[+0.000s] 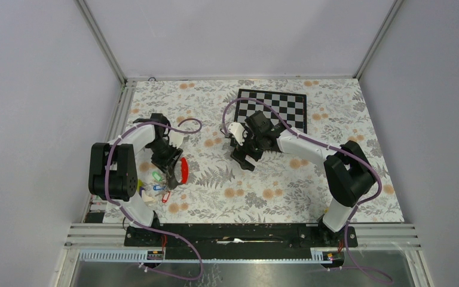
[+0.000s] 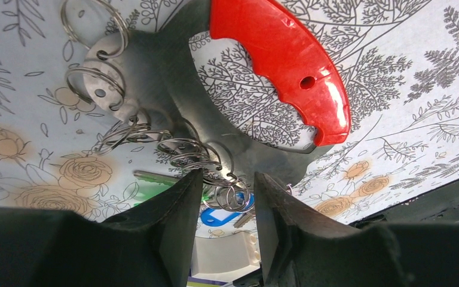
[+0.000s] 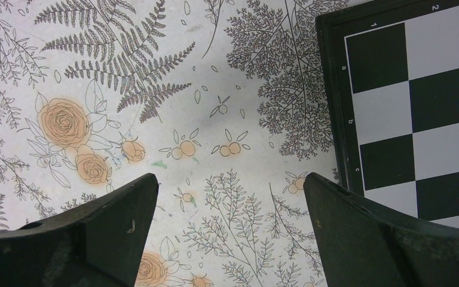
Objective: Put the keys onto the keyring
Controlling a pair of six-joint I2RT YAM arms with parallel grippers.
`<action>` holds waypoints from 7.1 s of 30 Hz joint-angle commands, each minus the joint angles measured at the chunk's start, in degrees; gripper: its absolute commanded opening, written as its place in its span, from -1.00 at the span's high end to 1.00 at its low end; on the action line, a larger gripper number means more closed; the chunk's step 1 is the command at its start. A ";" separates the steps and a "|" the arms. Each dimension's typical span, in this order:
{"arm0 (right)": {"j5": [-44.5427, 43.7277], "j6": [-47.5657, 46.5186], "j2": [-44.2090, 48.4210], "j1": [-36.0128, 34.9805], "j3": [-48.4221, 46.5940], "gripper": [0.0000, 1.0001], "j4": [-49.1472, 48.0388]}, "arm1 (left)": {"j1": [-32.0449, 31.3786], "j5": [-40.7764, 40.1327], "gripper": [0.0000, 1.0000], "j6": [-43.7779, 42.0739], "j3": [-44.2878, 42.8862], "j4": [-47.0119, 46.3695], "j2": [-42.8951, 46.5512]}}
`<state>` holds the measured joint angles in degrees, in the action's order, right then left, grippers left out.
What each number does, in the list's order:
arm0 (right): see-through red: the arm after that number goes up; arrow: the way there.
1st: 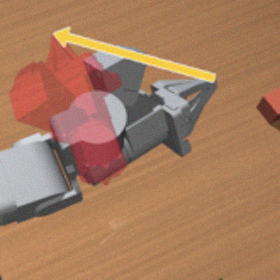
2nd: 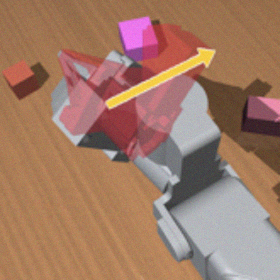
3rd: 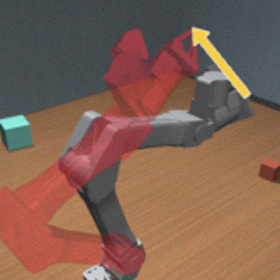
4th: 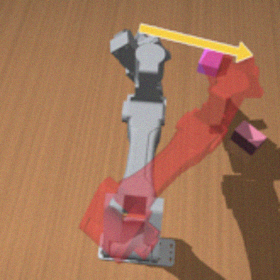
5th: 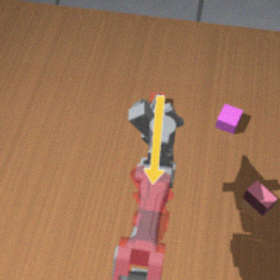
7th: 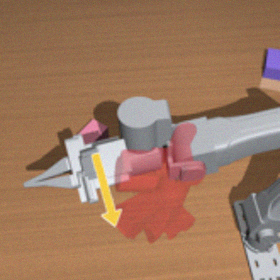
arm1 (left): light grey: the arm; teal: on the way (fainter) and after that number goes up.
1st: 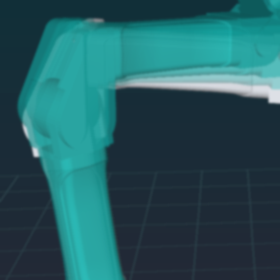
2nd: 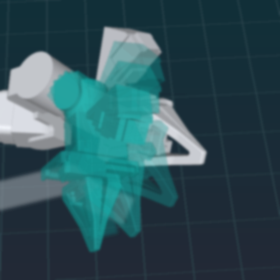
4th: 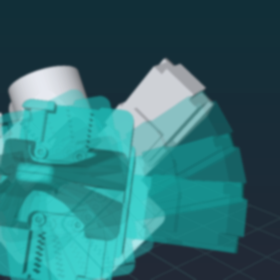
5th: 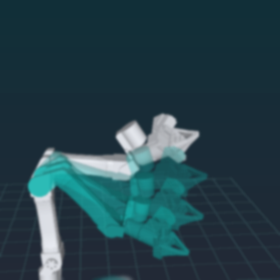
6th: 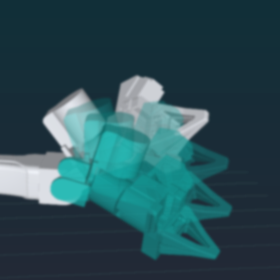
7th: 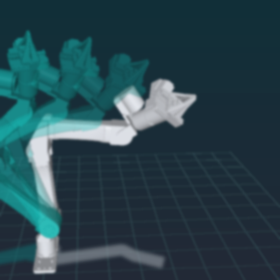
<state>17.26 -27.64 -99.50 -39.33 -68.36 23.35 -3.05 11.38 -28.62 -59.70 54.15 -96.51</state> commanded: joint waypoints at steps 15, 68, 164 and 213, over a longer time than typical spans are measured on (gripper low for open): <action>1.20 -0.93 -1.88 -0.04 -0.77 -0.99 1.22 | 0.41 1.00 0.24 -0.50 0.03 1.23 1.33; 2.26 -1.27 -4.09 0.04 -2.39 -0.99 3.49 | 0.12 0.74 0.21 -10.64 0.26 3.97 3.96; 3.96 -1.45 -6.72 -0.01 -4.77 -0.97 6.89 | -9.70 -11.64 0.90 -18.51 10.59 -5.59 13.31; 40.31 6.08 28.49 14.02 5.09 -0.33 -7.08 | -31.88 39.67 1.00 7.95 -25.05 -15.23 12.35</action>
<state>53.91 -18.94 -73.36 -25.12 -64.12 17.26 -33.30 45.87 -26.57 -84.23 48.88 -86.85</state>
